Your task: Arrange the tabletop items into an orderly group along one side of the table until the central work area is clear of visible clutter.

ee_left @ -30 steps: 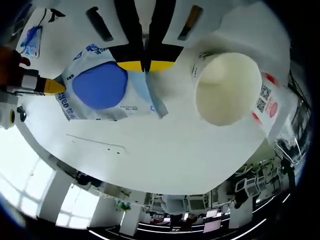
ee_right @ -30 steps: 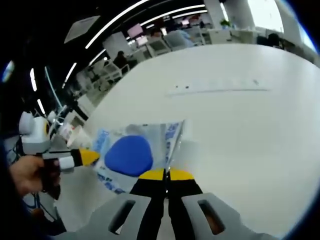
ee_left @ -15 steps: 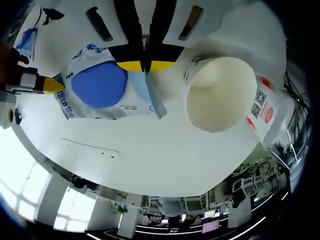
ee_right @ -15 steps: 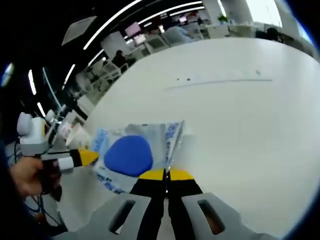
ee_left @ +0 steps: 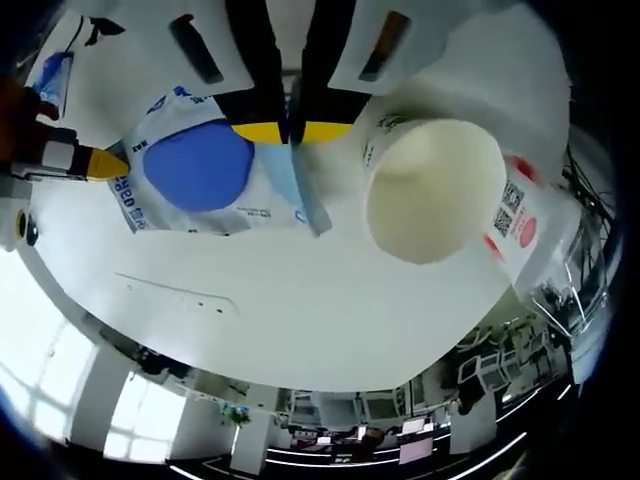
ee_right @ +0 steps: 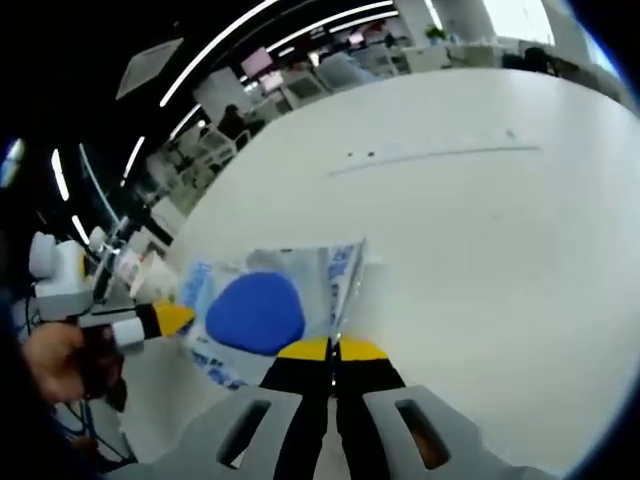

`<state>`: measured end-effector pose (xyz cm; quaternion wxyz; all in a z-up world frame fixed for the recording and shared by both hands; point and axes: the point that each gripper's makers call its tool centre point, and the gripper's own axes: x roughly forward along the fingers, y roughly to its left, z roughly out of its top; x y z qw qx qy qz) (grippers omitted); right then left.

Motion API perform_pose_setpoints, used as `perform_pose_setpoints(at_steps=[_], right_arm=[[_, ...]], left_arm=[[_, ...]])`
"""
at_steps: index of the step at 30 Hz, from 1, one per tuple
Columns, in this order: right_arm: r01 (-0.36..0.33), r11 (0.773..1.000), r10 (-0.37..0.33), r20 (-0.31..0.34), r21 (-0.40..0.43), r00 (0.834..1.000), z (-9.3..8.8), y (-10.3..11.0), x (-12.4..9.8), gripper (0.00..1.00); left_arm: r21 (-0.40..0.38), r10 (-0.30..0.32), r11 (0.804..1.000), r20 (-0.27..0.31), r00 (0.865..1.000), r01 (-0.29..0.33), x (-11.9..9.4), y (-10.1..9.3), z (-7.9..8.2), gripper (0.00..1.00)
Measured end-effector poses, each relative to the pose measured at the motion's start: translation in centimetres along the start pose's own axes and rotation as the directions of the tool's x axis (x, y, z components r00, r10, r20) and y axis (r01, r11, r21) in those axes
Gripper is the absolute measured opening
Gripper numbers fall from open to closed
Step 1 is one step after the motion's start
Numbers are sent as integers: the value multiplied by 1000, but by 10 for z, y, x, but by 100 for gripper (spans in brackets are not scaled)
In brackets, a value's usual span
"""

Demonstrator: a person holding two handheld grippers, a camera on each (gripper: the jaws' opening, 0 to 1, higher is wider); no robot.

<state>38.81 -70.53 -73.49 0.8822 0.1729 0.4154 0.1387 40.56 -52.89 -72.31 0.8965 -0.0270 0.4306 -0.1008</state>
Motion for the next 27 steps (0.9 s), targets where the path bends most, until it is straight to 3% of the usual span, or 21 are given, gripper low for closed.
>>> perform_pose_setpoints(at_steps=[5,10,27], right_arm=[[5,1000,-5,1,7,1000,-1,0,2,0],[2,1000,-2,-2,13,1000,0,1,1,0],[27,998,-28,11,55,1000,-4,1,1,0]], left_arm=[[144,16,989,0,1000,-16,-1,-3,0,11],[115,26,993,-9,1000,-25,-1,-1,-5,14],[158,41,987,10,999,-42,-4,-2,3,17]])
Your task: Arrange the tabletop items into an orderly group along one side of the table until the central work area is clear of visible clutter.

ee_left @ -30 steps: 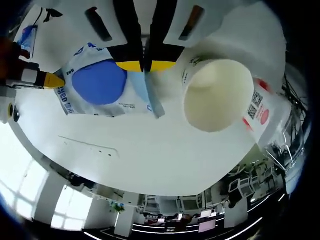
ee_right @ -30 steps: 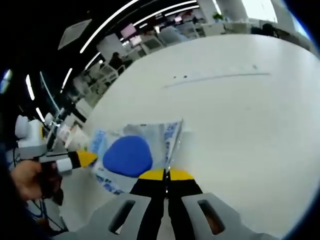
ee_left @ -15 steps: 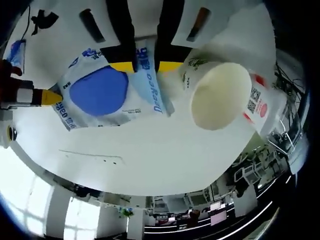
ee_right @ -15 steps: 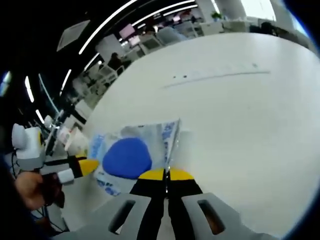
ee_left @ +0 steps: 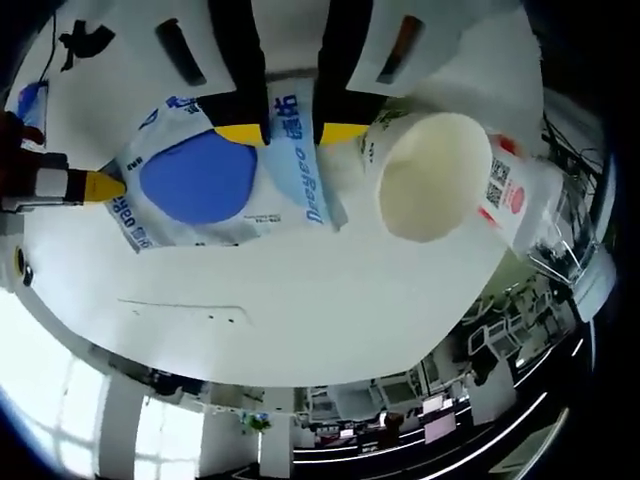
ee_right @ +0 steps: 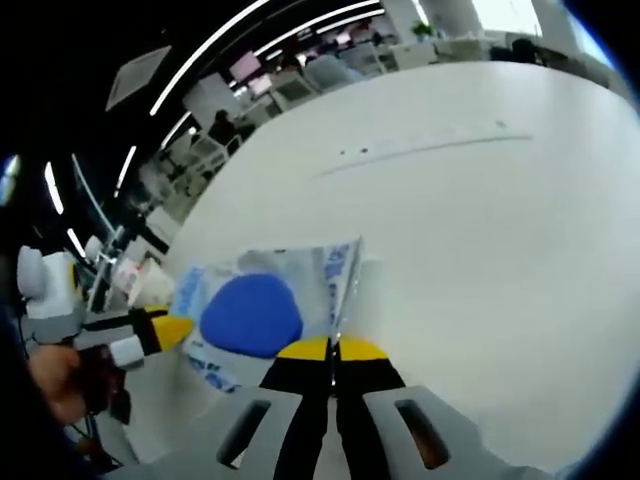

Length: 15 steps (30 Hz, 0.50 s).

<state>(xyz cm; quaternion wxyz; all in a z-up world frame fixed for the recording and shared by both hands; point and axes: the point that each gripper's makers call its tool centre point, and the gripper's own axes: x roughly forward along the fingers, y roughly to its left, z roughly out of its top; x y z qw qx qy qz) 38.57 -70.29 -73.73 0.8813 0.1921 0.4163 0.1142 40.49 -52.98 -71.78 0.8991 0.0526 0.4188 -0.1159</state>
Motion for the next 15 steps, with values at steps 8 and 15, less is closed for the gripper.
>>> perform_pose_setpoints(at_steps=[8,15], right_arm=[[10,1000,-10,15,17,1000,4,0,2,0],[11,1000,-11,25,2,1000,7,-2,3,0]], left_arm=[[25,5,1000,-1,1000,-5,-5,3,-2,17],[24,-1,1000,-4,1000,1,-8,1,-5,18]])
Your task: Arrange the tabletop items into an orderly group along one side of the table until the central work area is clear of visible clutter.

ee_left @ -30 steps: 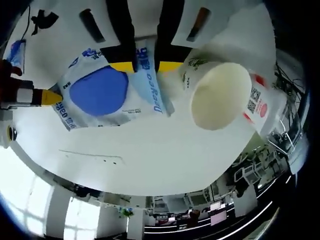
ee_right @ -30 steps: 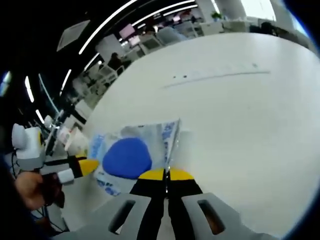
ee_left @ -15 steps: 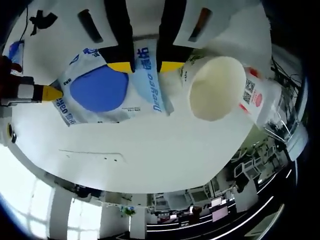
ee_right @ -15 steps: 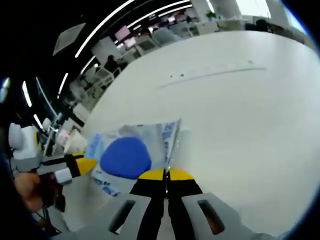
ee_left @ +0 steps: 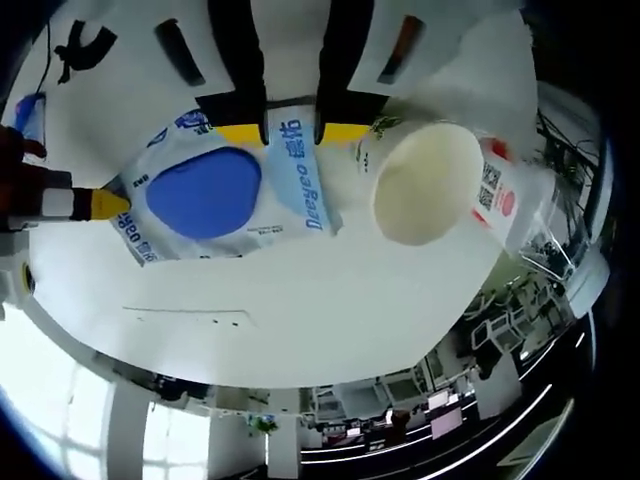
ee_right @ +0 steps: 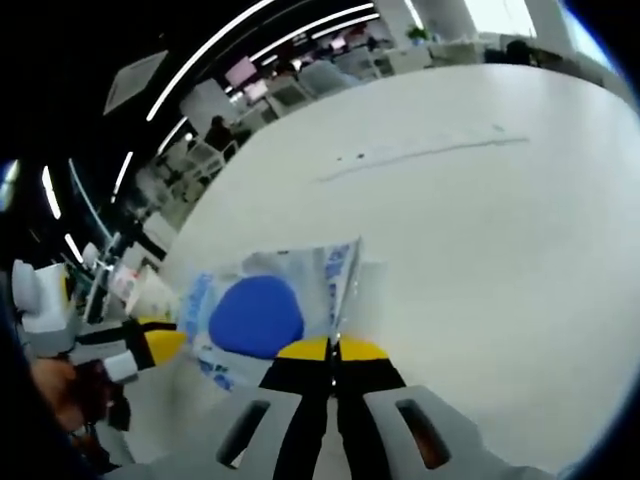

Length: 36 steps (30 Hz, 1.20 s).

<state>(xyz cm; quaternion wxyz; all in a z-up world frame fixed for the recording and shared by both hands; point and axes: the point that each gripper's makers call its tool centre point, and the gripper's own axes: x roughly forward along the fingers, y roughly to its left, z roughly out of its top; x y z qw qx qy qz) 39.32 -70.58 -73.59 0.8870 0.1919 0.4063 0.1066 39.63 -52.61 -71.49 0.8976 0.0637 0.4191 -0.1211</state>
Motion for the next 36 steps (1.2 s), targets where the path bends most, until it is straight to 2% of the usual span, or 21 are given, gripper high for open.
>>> perform_pose_setpoints(at_steps=[6,11,14,15,16,17,19,22,24,27,33,36], right_arm=[[-20,1000,20,5,0,1000,4,1,0,1],[-23,999,24,34,-26,999,12,3,-3,15],[-23,999,24,46,-41,999,15,5,-7,20],[-23,998,26,55,-52,998,16,5,-9,22],[-6,998,12,94,-61,996,22,1,-11,25],[2,998,4,97,-59,995,22,0,-13,27],[8,999,-4,80,-50,997,19,-4,-17,31],[13,998,-8,91,-57,996,17,-9,-22,35],[7,999,-2,104,-50,995,17,-10,-27,39],[11,998,-6,89,-60,996,10,-13,-33,46],[25,998,-19,106,-56,994,1,-24,-47,51],[24,998,-19,83,-51,996,-7,-26,-51,53]], left_arm=[[6,-9,1000,9,1000,9,0,1,1,16],[7,-13,1000,22,1000,13,-5,-2,3,16],[9,-17,1000,23,1000,17,-6,-3,2,17],[8,-15,1000,22,1000,14,-7,-3,2,18],[6,-15,1000,22,1000,15,-8,-3,1,18],[1,-19,1000,26,999,18,-9,-3,1,19],[2,-22,1000,31,999,22,-11,-4,0,19],[-11,-34,999,39,999,34,-15,-6,-2,21],[9,-70,998,59,996,70,-15,-11,-3,26],[10,-76,997,70,995,76,-20,-10,-9,31],[-18,-98,995,124,987,101,-30,-8,-17,35],[-38,-113,992,147,983,120,-36,-8,-19,37]])
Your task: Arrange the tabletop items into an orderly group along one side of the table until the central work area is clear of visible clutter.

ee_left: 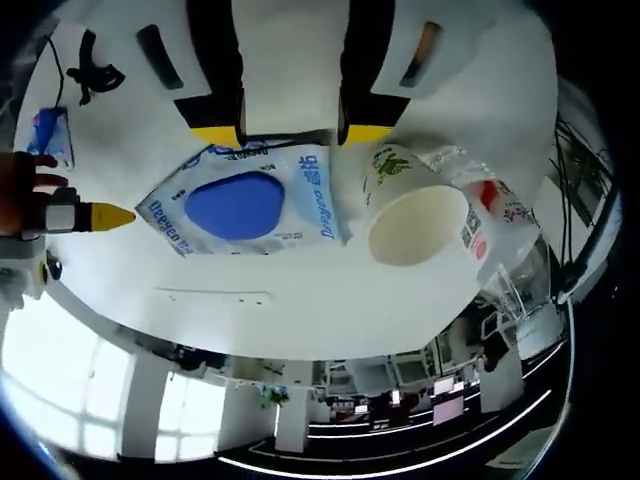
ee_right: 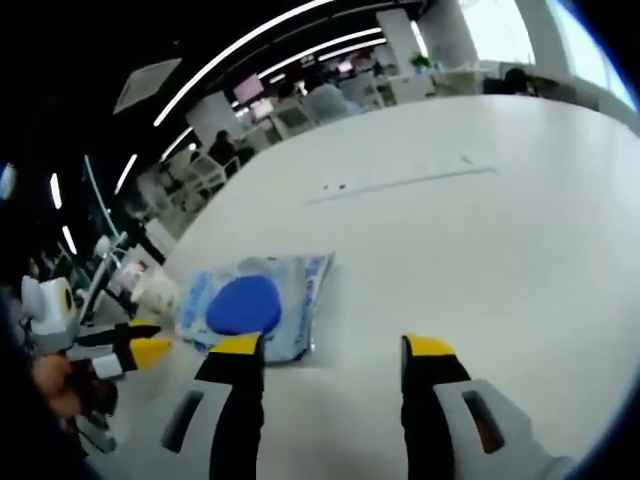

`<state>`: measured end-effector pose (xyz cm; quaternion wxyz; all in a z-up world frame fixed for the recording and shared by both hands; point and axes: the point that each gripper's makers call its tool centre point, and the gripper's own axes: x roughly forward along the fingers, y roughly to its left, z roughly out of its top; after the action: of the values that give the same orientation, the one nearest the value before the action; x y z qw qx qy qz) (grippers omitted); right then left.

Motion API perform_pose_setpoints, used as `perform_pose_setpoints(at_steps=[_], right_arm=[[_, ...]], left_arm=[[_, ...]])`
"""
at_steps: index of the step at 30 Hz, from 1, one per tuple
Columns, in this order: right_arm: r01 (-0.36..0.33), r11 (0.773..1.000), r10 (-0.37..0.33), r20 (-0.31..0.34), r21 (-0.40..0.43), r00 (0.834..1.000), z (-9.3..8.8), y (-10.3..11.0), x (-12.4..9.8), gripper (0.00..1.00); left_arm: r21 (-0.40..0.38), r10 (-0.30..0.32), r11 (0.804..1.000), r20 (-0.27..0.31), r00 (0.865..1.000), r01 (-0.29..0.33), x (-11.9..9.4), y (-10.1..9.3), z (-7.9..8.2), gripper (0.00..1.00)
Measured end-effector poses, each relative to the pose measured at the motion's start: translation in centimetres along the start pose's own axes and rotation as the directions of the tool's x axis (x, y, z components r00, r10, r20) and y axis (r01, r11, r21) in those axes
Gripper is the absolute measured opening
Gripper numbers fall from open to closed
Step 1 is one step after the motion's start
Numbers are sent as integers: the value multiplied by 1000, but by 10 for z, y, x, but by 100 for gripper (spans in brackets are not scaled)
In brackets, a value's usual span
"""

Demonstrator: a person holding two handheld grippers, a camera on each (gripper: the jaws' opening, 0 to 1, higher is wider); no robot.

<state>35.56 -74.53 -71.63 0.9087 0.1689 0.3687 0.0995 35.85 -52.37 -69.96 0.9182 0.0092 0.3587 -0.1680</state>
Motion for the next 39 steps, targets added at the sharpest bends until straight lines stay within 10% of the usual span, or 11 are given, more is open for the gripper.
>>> perform_pose_setpoints(at_steps=[39], right_arm=[[-83,992,87,46,-91,995,-31,19,-70,93]], left_arm=[[42,-192,981,168,967,188,-62,-34,-6,81]])
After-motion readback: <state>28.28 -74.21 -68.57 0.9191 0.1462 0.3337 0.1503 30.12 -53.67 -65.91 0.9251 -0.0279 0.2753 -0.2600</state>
